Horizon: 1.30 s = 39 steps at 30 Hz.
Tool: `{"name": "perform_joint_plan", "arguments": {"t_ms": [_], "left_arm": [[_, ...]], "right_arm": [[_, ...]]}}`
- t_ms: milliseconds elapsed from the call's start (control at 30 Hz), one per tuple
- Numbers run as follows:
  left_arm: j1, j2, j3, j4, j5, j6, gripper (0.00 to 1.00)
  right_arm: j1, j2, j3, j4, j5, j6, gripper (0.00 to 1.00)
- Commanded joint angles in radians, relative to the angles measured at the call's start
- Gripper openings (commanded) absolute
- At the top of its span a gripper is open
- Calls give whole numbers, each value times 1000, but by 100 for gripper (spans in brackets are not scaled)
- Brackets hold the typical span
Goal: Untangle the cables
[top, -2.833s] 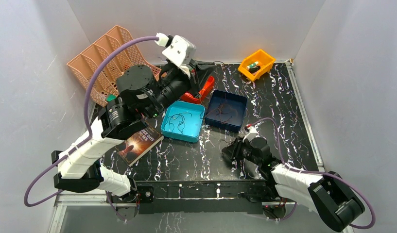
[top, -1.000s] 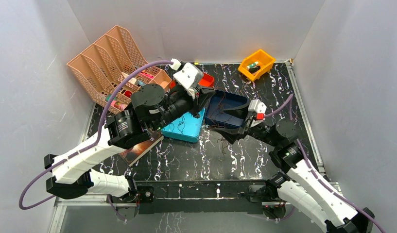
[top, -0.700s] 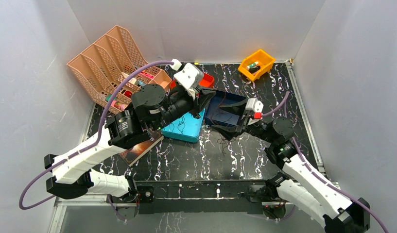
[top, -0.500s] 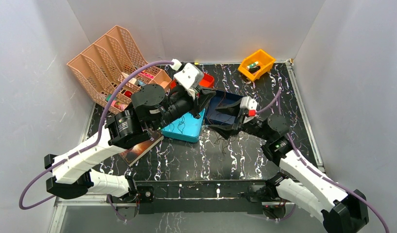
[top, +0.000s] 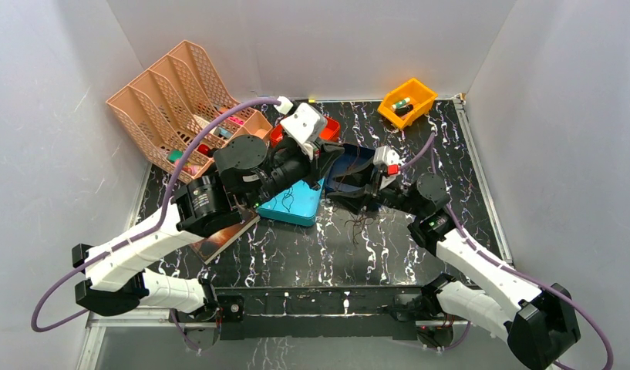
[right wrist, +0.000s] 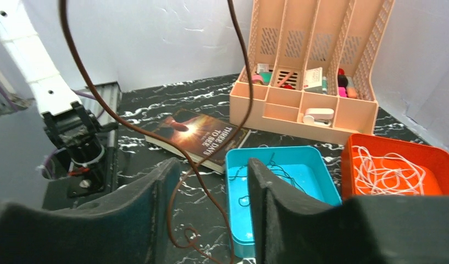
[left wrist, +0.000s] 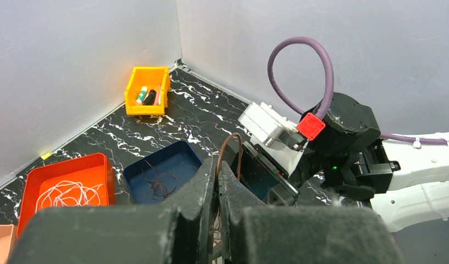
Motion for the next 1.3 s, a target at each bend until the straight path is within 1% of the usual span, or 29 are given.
{"name": "perform_joint_plan", "arguments": {"t_ms": [0,33,100,167,267,300,333,467,533,667,700,833,900,967,1067,1167,1267], "left_arm": [[-3,-15,-5,33,3,-8,0],[-3,-17,-8,34,4,-10,0],[-3,-18,-11,35,3,-15,0],[-3,-24,-20,38,-2,-17,0],[-3,-38,-42,45,-40,-23,0],[-3,-44,-54,47,-77,-32,0],[-3,-54,-70,51,-112,-44,0],[-3,-107,-184,89,-225,-110,0],[-3,-134,-250,100,-265,-153,0],[-3,-188,-383,96,-364,-264,0],[-3,-202,-420,102,-381,-291,3],[-2,-238,-530,114,-402,-356,33],[-2,-245,-564,114,-403,-389,41],[-2,-249,-598,124,-395,-416,45],[-1,-240,-630,115,-387,-455,49],[0,-233,-657,109,-378,-492,50],[1,-230,-679,108,-366,-517,51]], "right_arm": [[5,1,62,86,-37,38,50],[6,2,64,77,-39,40,44],[6,1,68,52,-27,36,37],[6,-8,73,8,20,28,29],[6,-15,103,-95,128,33,9],[6,-11,120,-139,154,37,3],[5,-9,142,-196,180,38,0],[5,-15,196,-346,302,86,0],[6,-26,205,-381,379,115,0],[4,-65,192,-397,594,157,0],[4,-72,188,-394,632,161,0],[3,-75,219,-423,785,143,0],[2,-74,225,-422,863,131,0],[3,-75,215,-392,933,112,0],[3,-58,211,-356,1012,66,0],[0,-16,226,-341,1008,21,0],[-2,45,277,-388,987,-34,0]]}}
